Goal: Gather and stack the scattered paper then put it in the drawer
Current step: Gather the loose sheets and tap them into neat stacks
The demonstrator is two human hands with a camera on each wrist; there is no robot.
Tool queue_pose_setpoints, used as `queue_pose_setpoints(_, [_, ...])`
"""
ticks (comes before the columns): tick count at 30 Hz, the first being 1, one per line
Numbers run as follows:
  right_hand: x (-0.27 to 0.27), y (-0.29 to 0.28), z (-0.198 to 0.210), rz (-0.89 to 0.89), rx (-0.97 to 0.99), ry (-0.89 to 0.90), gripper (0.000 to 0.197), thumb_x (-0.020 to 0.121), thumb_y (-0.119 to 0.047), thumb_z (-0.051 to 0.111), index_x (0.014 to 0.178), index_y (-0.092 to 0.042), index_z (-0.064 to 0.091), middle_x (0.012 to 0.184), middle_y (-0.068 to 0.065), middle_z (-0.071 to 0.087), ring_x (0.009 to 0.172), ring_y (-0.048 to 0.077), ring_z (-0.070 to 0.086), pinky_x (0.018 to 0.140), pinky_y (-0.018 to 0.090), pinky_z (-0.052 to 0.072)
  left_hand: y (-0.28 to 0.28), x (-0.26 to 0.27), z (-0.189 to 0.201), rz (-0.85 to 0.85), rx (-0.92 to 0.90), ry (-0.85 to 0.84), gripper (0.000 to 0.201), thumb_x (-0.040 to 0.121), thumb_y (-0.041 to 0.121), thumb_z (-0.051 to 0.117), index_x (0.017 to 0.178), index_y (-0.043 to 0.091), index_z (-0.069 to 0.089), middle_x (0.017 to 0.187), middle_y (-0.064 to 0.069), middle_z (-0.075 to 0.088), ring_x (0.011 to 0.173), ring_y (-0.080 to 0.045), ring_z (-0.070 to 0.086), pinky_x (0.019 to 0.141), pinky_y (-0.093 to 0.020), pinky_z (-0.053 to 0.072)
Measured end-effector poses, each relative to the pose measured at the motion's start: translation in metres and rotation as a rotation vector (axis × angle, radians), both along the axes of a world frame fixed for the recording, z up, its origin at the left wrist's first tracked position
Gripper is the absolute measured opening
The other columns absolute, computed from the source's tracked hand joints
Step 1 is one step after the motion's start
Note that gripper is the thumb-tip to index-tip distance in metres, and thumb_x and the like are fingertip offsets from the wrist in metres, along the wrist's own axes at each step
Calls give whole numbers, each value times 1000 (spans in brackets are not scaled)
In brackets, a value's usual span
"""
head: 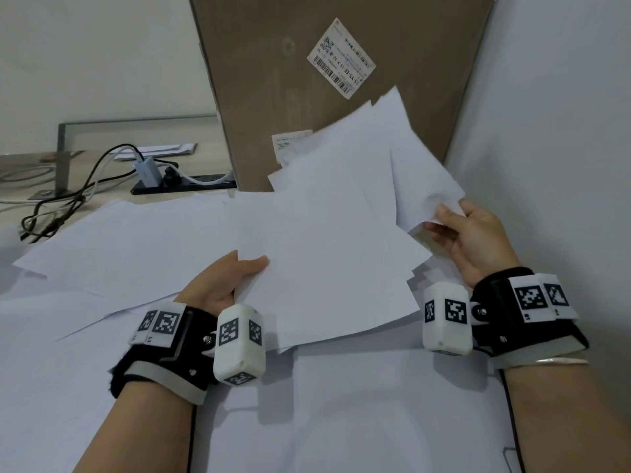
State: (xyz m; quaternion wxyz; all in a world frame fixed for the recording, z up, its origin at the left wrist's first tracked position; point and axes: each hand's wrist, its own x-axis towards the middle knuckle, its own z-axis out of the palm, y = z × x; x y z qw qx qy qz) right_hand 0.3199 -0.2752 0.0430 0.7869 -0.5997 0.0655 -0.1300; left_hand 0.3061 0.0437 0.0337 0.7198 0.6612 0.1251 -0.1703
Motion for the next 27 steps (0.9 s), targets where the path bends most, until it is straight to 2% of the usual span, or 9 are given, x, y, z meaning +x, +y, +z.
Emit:
queue_pose_setpoints(2, [3,-6,-6,8,-56,136,16,93,-4,55,83,-14,62,80,2,67,59,11,65,66,27,51,2,2,-2,7,22,13,32,98,7,47,130,1,51,107,-15,68,73,-23,71,53,-30,58])
queue_pose_setpoints(5, [6,-15,-11,-56,-137,291,23,89,-4,59,70,-14,52,73,4,60,51,13,59,43,21,35,2,3,-4,12,27,1,31,98,0,43,129,0,50,102,-13,66,63,-16,72,48,-24,55])
queue_pose_setpoints(7, [6,-19,-12,-67,-189,382,22,89,-6,61,71,-15,50,70,4,61,48,11,59,33,16,24,3,3,-4,14,30,-16,31,98,-1,42,128,0,50,99,-11,67,61,-13,72,47,-22,54])
queue_pose_setpoints(12, [6,-21,-19,-34,-243,513,15,91,-3,58,79,-10,52,40,1,59,32,5,54,31,11,22,5,2,-1,15,15,-35,30,98,-1,43,127,-3,51,81,-6,73,61,-15,72,47,-23,54])
queue_pose_setpoints(15, [5,-19,-17,-95,-239,414,17,92,-1,55,79,-12,56,51,3,65,36,3,58,30,13,29,4,-1,1,3,18,-30,30,97,-1,43,127,-1,51,92,-10,69,60,-16,71,46,-24,54])
queue_pose_setpoints(18, [3,-13,-12,-131,-195,200,15,93,-2,54,84,-12,62,66,1,68,43,3,62,39,14,44,3,-1,2,11,-6,-24,33,97,2,46,129,-3,50,97,-14,68,63,-20,72,49,-29,56])
queue_pose_setpoints(21, [2,-14,-11,-80,-143,135,15,93,-5,55,86,-13,65,61,-8,69,48,5,63,45,16,46,2,-3,5,17,-50,-18,28,97,9,49,122,0,56,85,-10,73,62,-20,72,50,-28,56])
queue_pose_setpoints(23, [4,-17,-12,-19,-109,131,14,93,-6,56,86,-14,66,64,-8,70,52,7,62,55,21,45,2,-6,8,5,-61,-32,19,97,12,49,110,3,61,72,-4,74,57,-16,71,44,-23,53])
queue_pose_setpoints(27, [4,-15,-14,50,-168,149,12,93,-10,57,87,-14,66,62,-7,69,54,8,61,57,20,45,1,-10,9,15,-90,-1,19,95,20,55,102,5,64,70,-7,73,54,-19,70,43,-25,53])
